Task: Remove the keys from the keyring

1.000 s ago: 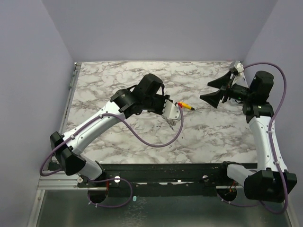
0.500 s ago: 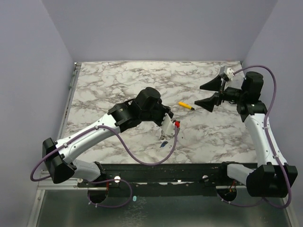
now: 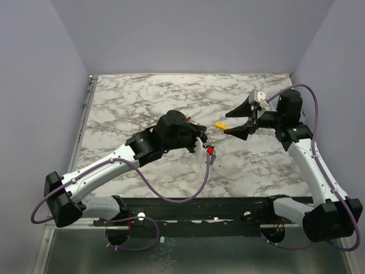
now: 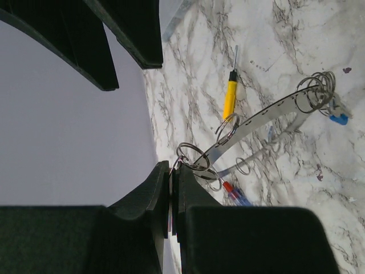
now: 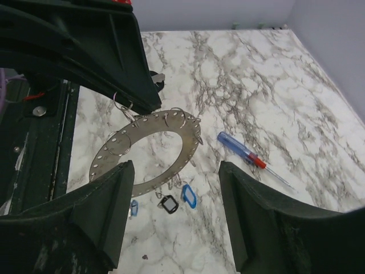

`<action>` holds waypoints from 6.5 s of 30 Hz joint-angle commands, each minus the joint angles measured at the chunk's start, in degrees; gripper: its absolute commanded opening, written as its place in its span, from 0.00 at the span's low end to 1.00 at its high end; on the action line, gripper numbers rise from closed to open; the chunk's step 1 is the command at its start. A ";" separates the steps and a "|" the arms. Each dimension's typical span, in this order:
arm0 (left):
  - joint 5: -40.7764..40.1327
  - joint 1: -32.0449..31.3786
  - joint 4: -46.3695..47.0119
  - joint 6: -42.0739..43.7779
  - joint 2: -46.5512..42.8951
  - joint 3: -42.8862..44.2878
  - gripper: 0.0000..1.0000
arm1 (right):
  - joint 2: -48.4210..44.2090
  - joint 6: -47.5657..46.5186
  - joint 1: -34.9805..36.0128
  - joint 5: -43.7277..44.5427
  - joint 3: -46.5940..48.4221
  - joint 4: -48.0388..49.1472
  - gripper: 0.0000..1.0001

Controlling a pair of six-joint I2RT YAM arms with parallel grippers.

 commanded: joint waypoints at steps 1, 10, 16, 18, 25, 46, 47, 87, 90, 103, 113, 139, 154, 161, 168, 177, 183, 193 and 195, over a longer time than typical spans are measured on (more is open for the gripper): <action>0.31 -0.80 8.02 -1.34 -2.27 -1.64 0.00 | 0.60 0.19 3.32 -2.23 -0.52 5.10 0.67; -0.54 -1.84 11.48 -3.91 -2.16 -2.27 0.00 | 0.42 3.61 6.95 1.13 -4.15 10.80 0.47; -0.79 -1.92 12.41 -6.64 -1.33 -1.36 0.00 | 0.09 10.12 7.41 1.39 -8.14 20.18 0.40; -0.63 -1.93 12.46 -6.80 -1.22 -1.41 0.00 | 0.24 12.29 7.45 1.47 -8.79 23.06 0.39; -2.39 -1.93 12.47 -7.71 -0.01 -0.56 0.00 | 0.55 16.63 7.54 -0.24 -9.06 26.45 0.40; -6.10 -1.96 10.42 -15.17 3.14 3.86 0.00 | -0.35 10.66 7.54 2.87 -5.81 8.78 0.71; -5.95 -1.93 10.34 -15.41 3.30 4.11 0.00 | -0.10 10.46 7.54 2.65 -6.07 9.74 0.72; -7.72 -1.97 3.07 -23.24 8.67 12.15 0.00 | 3.26 13.78 10.00 0.51 -8.14 24.66 0.26; -6.58 -1.89 -0.98 -24.04 9.65 14.19 0.00 | 3.25 9.64 10.00 0.06 -6.27 20.46 0.09; -0.17 2.55 -12.03 -31.39 14.42 22.18 0.00 | 2.30 0.83 10.00 -0.74 -4.00 11.83 0.01; 8.80 5.53 -17.75 -39.89 19.61 28.04 0.00 | 2.82 -10.76 10.52 -2.05 1.26 0.46 0.00; 4.72 7.53 -28.56 -48.64 27.96 41.52 0.00 | -0.15 15.48 8.97 20.48 -0.19 0.96 0.64; 8.30 7.89 -29.72 -53.14 31.74 43.95 0.00 | -1.91 1.93 8.24 18.70 4.89 -13.50 0.41; 12.66 10.23 -29.76 -57.13 33.94 45.15 0.00 | -2.62 2.56 8.24 18.86 2.90 -10.44 0.36; 15.39 11.57 -29.76 -59.63 35.34 45.06 0.00 | -1.69 3.15 8.24 22.57 2.36 -6.57 0.35; 17.31 12.46 -29.58 -61.29 35.35 44.81 0.00 | 0.53 2.22 8.32 22.13 0.62 -3.11 0.34; 17.68 12.54 -29.53 -61.54 35.07 44.38 0.00 | 1.93 1.77 8.41 21.01 -0.43 -0.75 0.34; 18.47 12.54 -29.49 -61.62 35.22 44.36 0.00 | 4.33 0.73 9.11 21.37 0.58 0.40 0.34; 18.57 12.49 -29.53 -61.58 35.18 44.28 0.00 | 4.85 0.66 9.25 21.26 0.69 0.55 0.34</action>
